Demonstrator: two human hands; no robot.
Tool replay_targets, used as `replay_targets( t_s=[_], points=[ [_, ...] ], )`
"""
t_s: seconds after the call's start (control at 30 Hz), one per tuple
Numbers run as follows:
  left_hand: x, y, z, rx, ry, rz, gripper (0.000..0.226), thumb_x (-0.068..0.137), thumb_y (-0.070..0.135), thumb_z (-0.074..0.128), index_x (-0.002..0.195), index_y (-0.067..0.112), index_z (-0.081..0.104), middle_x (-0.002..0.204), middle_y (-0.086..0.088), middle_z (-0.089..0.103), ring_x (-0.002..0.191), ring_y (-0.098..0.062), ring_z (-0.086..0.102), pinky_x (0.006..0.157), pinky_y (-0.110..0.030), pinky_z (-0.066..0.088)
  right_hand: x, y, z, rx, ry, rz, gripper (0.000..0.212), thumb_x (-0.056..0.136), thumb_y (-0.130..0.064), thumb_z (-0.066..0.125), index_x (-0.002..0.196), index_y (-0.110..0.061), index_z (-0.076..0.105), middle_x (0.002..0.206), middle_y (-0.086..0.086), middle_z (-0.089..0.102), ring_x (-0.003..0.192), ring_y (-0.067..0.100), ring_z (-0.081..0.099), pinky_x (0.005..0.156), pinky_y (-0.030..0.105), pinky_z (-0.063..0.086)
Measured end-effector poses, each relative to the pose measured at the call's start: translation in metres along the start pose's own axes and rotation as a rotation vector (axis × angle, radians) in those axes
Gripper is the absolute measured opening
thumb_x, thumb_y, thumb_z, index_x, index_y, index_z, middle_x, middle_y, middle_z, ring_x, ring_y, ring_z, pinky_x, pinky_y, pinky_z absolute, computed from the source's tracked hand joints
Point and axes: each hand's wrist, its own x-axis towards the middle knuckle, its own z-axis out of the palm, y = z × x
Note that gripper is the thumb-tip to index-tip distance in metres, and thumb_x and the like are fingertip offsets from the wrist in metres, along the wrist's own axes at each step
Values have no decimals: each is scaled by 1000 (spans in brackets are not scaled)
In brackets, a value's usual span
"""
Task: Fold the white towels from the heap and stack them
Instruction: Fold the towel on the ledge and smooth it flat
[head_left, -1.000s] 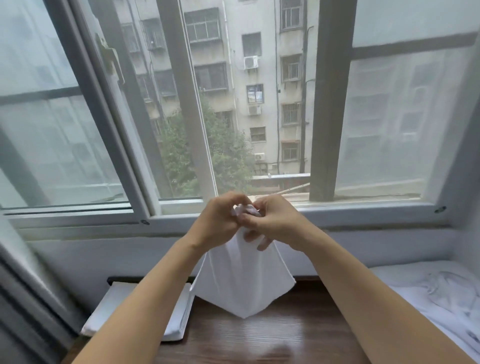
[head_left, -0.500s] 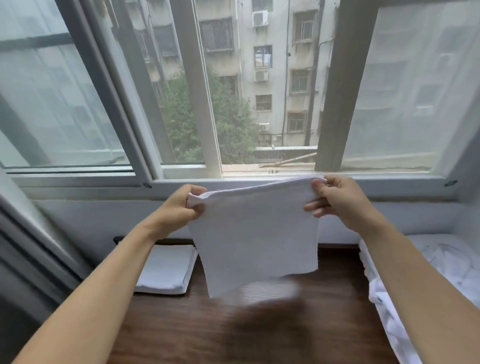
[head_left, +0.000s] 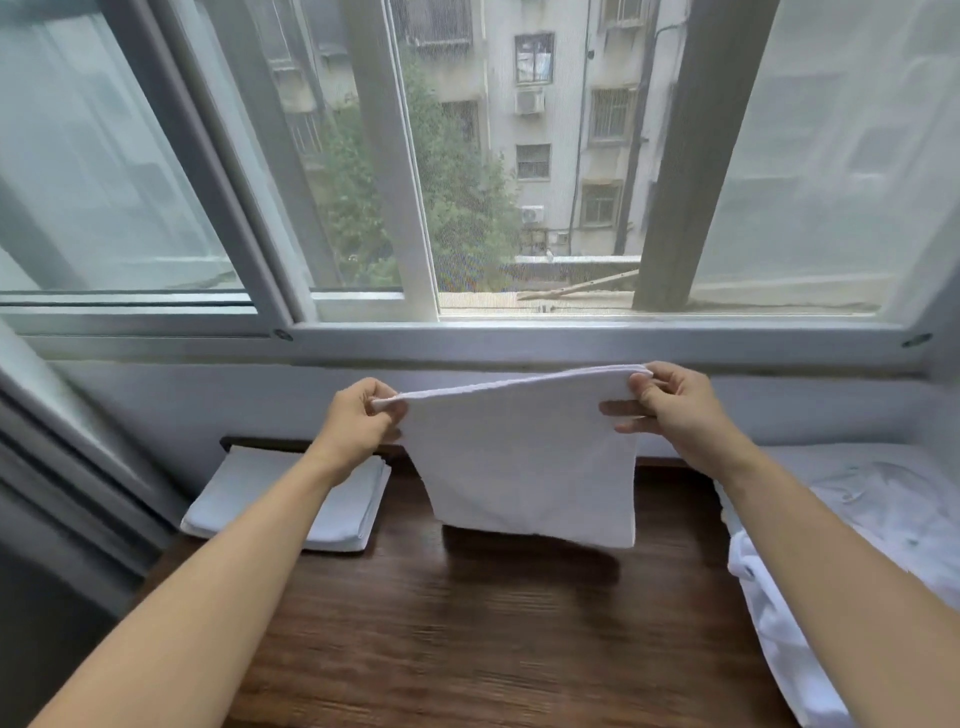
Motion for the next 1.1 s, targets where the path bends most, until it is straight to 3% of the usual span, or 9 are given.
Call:
replay_targets(
  t_s=[0.07,0.17,0.33,0.47,0.63,0.73,0.87,1.03,1.1],
  points=[
    [10,-6,5,-60,14,23,14,96,12,68,85,9,61,78,-7,65,80,-19,65,79,-32,64,5,6,5,40,66,-40,23,106,-8,52,119,6,64,108,26,72,96,40,76,69,35,65],
    [13,-14,4,-111,24,81,14,97,7,67,84,13,64,82,-8,65,83,-20,63,85,-32,61,0,9,8,46,119,-87,24,107,-10,52,120,6,64,103,19,74,95,38,77,73,38,65],
    [-25,-29,-6,-162,-21,168,13,93,14,68,81,19,67,75,-1,66,67,-7,64,68,-27,60,-50,19,8,-48,139,-37,24,101,-20,58,113,-3,68,96,18,75,81,34,78,63,38,66],
    [-69,-86,-9,-47,-137,45,17,95,13,69,83,25,70,80,-5,68,71,-23,62,68,-53,60,-108,66,9,-212,125,79,16,99,-14,61,106,-6,72,86,8,78,74,25,77,58,38,64],
    [-126,-160,6,123,-254,-82,26,94,9,70,83,33,70,81,6,70,76,-12,63,72,-34,49,-164,141,12,-374,35,311,17,102,-10,61,104,-15,77,92,1,79,82,18,78,64,41,63],
    [-141,-181,11,134,-267,-146,29,93,7,70,82,34,70,81,10,71,74,-8,63,66,-24,47,-180,164,12,-394,44,361,18,102,-14,62,104,-20,78,87,-2,79,75,8,75,59,27,54],
    [-126,-178,18,99,-204,-150,26,93,10,71,85,35,70,85,12,72,83,-9,64,73,-32,49,-165,167,14,-452,85,325,17,101,-22,62,100,-26,78,92,-10,79,87,4,72,76,26,56],
    [-67,-173,43,120,-139,-137,13,99,22,64,89,30,66,83,2,70,67,-25,66,61,-48,59,-105,171,21,-441,202,305,13,101,-26,63,98,-23,76,86,-6,77,80,5,71,69,24,49],
    [-44,-177,56,168,-119,-125,8,101,30,59,95,32,64,89,7,69,74,-19,68,65,-46,61,-80,179,23,-463,229,307,15,101,-26,63,95,-19,75,84,1,75,77,14,70,66,27,48]
  ],
)
